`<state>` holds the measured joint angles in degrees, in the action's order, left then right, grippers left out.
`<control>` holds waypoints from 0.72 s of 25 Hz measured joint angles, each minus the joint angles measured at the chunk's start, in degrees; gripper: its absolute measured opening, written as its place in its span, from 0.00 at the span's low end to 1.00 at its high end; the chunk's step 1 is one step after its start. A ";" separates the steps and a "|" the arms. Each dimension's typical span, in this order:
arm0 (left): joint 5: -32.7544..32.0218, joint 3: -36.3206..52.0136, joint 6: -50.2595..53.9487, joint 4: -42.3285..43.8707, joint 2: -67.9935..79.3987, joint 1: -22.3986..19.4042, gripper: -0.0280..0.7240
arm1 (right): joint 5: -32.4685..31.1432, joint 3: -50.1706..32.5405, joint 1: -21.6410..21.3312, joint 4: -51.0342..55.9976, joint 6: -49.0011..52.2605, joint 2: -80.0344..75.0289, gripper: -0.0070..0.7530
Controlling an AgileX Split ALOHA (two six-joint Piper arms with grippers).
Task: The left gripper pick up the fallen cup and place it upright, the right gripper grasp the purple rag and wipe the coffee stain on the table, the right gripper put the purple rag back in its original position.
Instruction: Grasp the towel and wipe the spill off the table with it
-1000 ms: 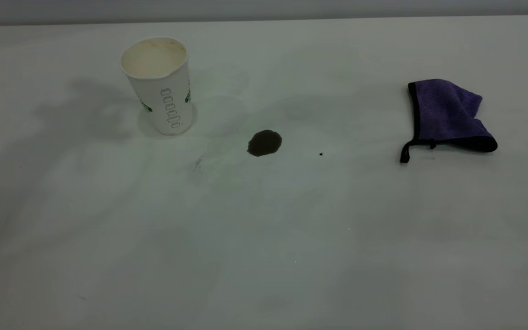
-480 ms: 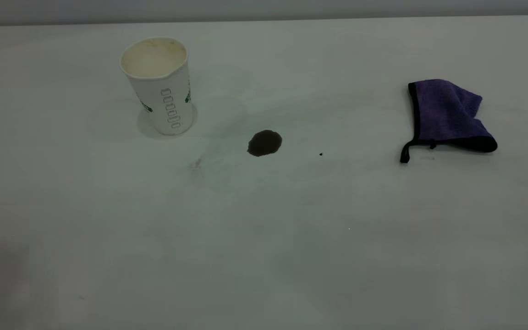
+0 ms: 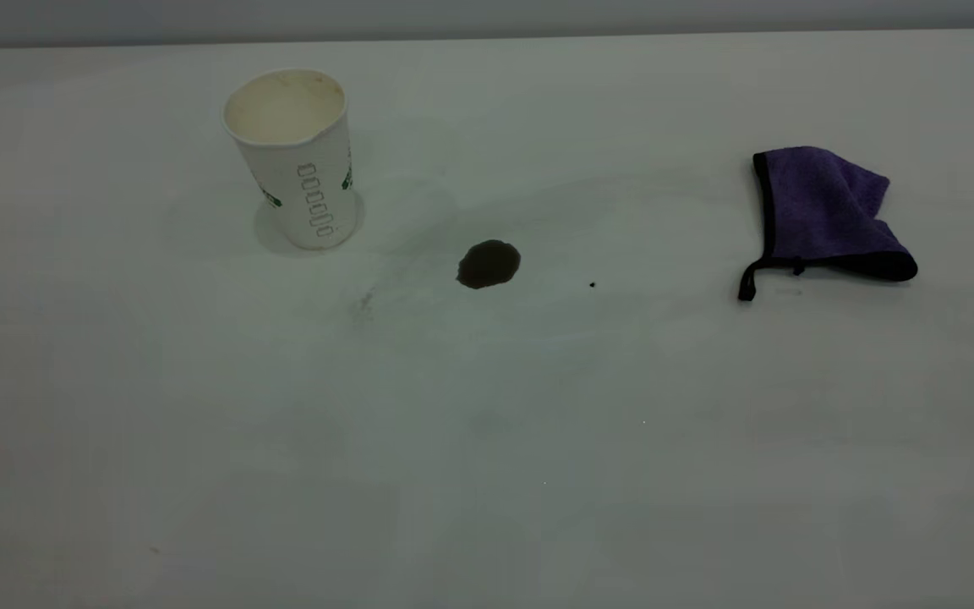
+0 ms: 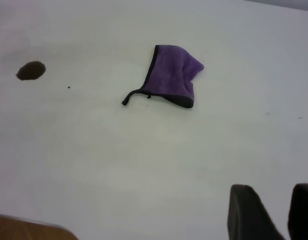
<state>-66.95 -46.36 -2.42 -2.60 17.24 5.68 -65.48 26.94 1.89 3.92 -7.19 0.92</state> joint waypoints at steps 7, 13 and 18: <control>0.76 12.68 -0.81 -0.07 -7.71 -5.07 0.67 | 0.00 0.00 0.00 0.00 0.00 0.00 0.32; 1.78 17.29 -0.81 0.06 -15.33 -5.07 0.67 | 0.00 0.00 0.00 0.00 0.00 0.00 0.32; 2.19 18.07 0.25 1.88 -18.33 -5.07 0.67 | 0.00 0.00 0.00 0.00 0.00 0.00 0.32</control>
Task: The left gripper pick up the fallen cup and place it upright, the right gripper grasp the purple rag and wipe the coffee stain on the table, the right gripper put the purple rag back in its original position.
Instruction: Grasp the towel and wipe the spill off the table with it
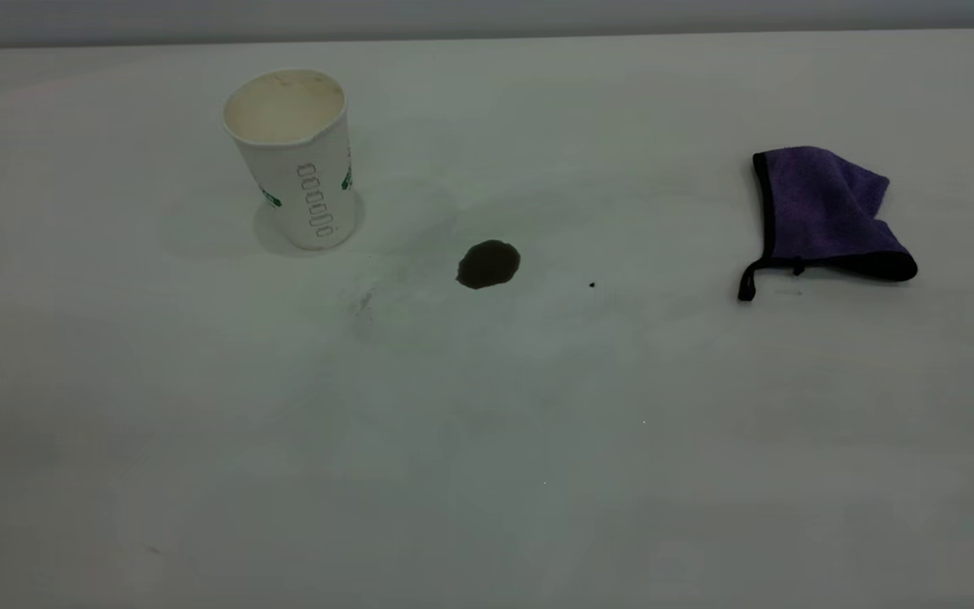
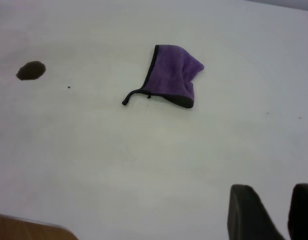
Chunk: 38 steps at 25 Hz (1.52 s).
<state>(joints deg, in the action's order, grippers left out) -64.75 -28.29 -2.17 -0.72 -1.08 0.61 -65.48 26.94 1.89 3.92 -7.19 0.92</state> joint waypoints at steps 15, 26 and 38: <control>0.00 0.00 1.47 0.72 0.00 0.00 0.67 | 0.00 0.00 0.00 0.00 0.00 0.00 0.32; 0.00 0.00 1.47 0.72 0.00 0.00 0.67 | 0.00 0.00 0.00 0.08 0.37 0.00 0.32; 0.00 0.00 1.47 0.72 0.00 0.00 0.67 | 11.80 9.63 0.00 -3.02 5.13 -27.81 0.94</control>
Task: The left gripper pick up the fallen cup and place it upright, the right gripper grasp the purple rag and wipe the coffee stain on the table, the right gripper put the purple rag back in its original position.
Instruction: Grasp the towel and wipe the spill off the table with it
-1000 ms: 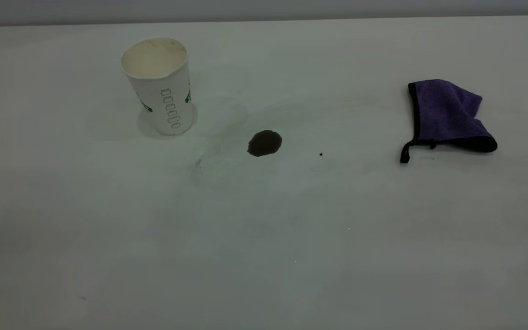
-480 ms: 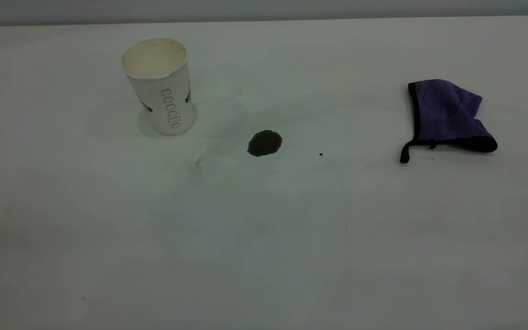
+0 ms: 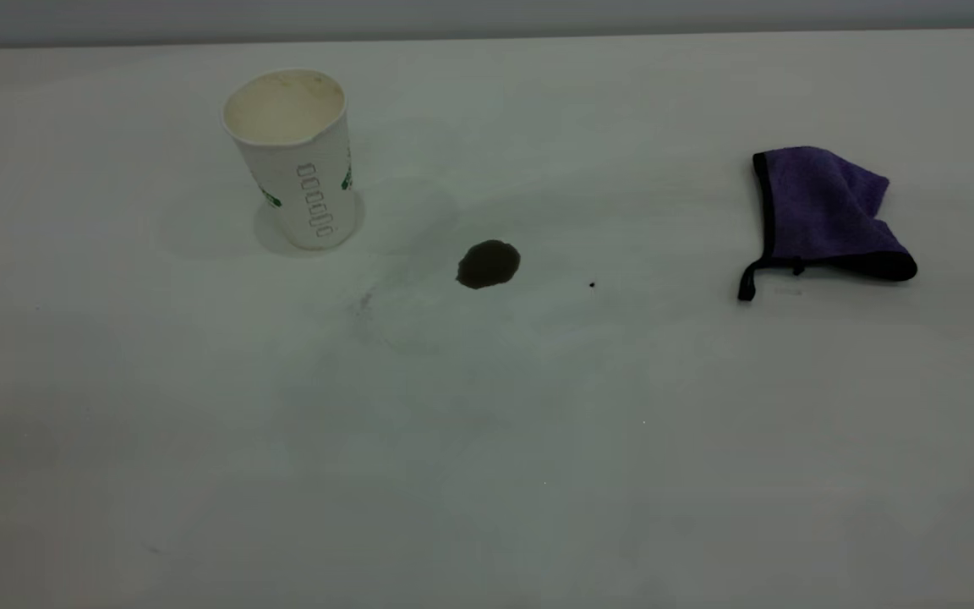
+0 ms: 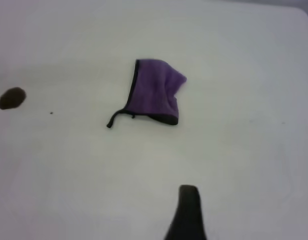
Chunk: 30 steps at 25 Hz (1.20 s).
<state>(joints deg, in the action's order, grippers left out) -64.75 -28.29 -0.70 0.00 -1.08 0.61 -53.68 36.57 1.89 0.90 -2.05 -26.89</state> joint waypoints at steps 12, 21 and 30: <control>0.00 0.00 0.00 0.00 0.00 0.00 0.67 | 23.23 13.66 1.50 1.20 -1.33 -55.53 0.96; 0.00 0.00 0.00 0.00 0.00 0.00 0.67 | 29.68 26.15 2.84 3.22 -5.89 -87.43 0.96; 0.00 0.00 0.00 0.00 0.00 0.00 0.67 | 29.59 39.35 2.84 7.55 -12.53 -103.47 0.96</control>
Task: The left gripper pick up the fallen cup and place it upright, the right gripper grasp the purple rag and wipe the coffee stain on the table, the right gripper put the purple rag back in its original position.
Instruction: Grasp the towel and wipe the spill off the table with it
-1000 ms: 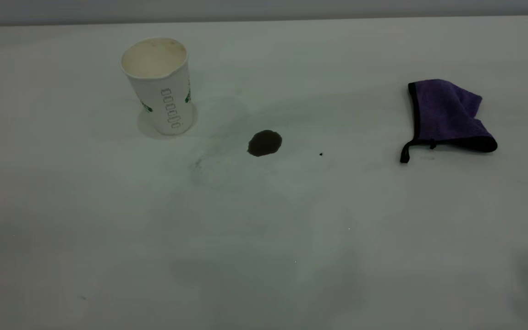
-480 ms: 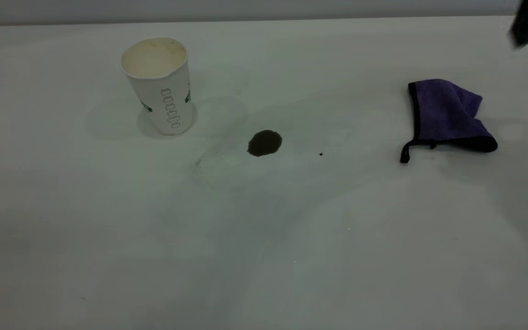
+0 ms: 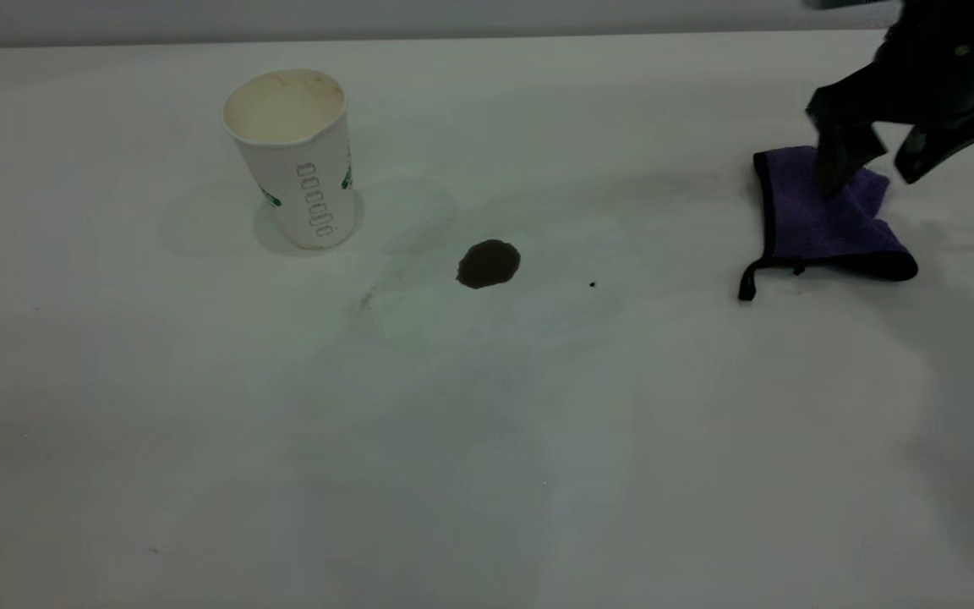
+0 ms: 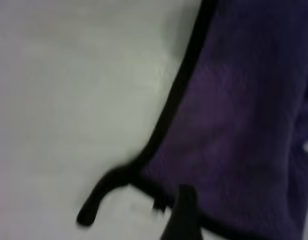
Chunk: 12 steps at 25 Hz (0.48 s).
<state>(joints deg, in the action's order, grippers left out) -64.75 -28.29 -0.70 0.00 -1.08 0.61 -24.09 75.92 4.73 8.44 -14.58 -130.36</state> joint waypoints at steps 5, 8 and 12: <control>0.00 0.00 0.00 0.00 0.00 0.00 0.67 | -0.23 5.40 -0.06 0.07 -1.50 -6.09 0.96; 0.00 0.00 0.00 0.00 0.00 0.00 0.67 | -0.31 8.39 -0.25 0.01 -1.75 -8.94 0.95; 0.00 0.00 0.00 0.00 0.00 0.00 0.67 | -0.25 10.44 -1.01 -0.06 -1.88 -11.61 0.88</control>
<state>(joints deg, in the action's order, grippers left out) -64.75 -28.29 -0.70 0.00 -1.08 0.61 -24.34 86.36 3.72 8.38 -16.46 -141.96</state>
